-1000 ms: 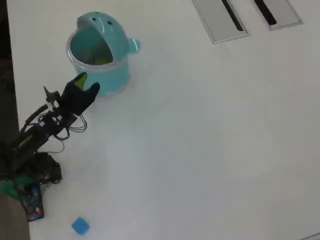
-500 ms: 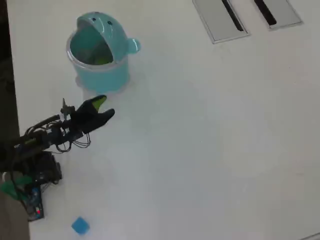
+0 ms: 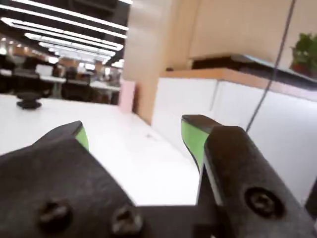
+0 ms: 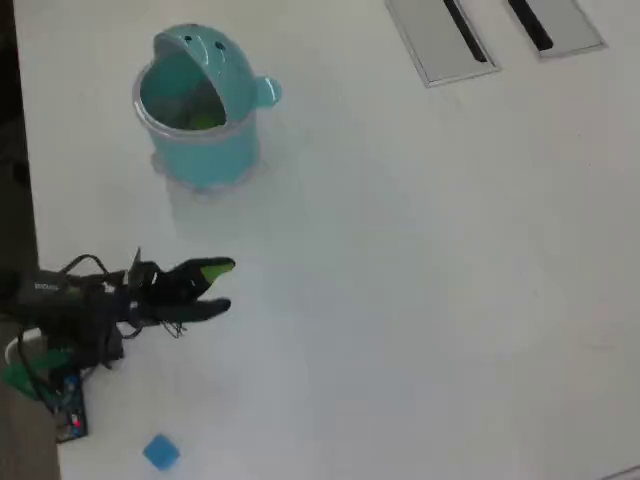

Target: Grasp RGB lego blocks and put them in the bin one by one.

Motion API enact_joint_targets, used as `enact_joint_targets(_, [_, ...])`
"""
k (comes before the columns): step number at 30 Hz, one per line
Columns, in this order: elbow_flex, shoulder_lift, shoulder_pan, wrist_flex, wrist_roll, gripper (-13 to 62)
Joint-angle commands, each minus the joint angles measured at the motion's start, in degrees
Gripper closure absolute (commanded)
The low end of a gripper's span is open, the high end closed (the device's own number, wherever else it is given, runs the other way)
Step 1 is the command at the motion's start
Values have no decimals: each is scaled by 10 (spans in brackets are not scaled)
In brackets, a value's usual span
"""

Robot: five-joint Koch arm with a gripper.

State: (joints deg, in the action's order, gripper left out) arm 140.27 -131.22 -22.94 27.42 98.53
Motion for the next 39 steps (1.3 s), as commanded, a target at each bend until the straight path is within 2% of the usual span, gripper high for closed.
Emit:
enact_joint_targets(1, [-13, -40, -38, 52, -49, 152])
enact_joint_targets(10, [46, -40, -119, 39, -53, 156])
enact_joint_targets(17, [22, -43, -164, -96, -53, 156])
enact_joint_targets(19, [4, -43, -212, -178, -77, 156])
enact_joint_targets(33, [-1, -42, -296, -335, -89, 166])
enact_joint_targets(39, [-46, -42, -359, -494, -84, 169])
